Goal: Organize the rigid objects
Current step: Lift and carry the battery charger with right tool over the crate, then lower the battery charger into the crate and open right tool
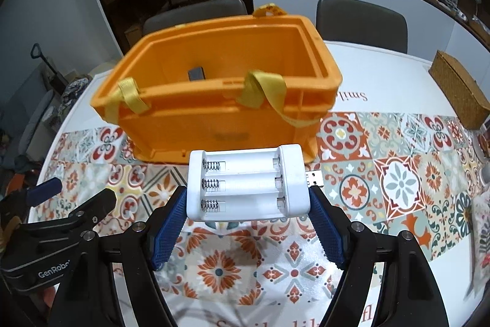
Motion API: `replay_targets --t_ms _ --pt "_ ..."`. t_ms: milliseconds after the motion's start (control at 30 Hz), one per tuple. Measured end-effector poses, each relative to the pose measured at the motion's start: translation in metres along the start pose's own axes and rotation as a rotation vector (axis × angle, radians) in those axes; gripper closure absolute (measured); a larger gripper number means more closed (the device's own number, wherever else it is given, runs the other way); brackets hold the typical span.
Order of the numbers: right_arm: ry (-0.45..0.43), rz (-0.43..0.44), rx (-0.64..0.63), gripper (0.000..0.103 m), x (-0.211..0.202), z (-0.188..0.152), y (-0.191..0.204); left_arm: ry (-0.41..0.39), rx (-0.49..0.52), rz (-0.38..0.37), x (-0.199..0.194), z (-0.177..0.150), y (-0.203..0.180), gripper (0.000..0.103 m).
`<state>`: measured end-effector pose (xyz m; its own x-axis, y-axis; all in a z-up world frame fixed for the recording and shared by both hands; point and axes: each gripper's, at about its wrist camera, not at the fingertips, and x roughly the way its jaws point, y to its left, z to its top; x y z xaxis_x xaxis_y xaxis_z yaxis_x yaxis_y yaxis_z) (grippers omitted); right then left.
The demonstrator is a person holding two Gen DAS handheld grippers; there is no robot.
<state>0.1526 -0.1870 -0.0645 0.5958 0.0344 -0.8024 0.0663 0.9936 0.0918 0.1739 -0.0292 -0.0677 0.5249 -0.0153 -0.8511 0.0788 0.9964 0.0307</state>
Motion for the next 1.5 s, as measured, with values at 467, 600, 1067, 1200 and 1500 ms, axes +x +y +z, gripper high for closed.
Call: replay_targets --t_ms 467,600,1067,1200,1500 --pt "-0.052 0.01 -0.012 0.026 -0.02 0.03 0.013 -0.086 -0.009 0.012 -0.028 0.027 0.014 0.001" --pt "-0.061 0.011 -0.012 0.026 -0.022 0.041 0.015 -0.102 -0.01 0.014 -0.031 0.036 0.018 0.001" --pt "-0.082 -0.002 -0.018 0.026 -0.013 0.084 0.021 -0.156 -0.016 0.023 -0.033 0.074 0.024 0.001" --pt "-0.076 -0.014 -0.021 0.026 -0.005 0.098 0.024 -0.163 -0.009 0.03 -0.03 0.088 0.024 0.001" --pt "-0.046 -0.028 -0.027 0.026 0.015 0.124 0.028 -0.146 -0.003 0.034 -0.015 0.114 0.026 0.0"
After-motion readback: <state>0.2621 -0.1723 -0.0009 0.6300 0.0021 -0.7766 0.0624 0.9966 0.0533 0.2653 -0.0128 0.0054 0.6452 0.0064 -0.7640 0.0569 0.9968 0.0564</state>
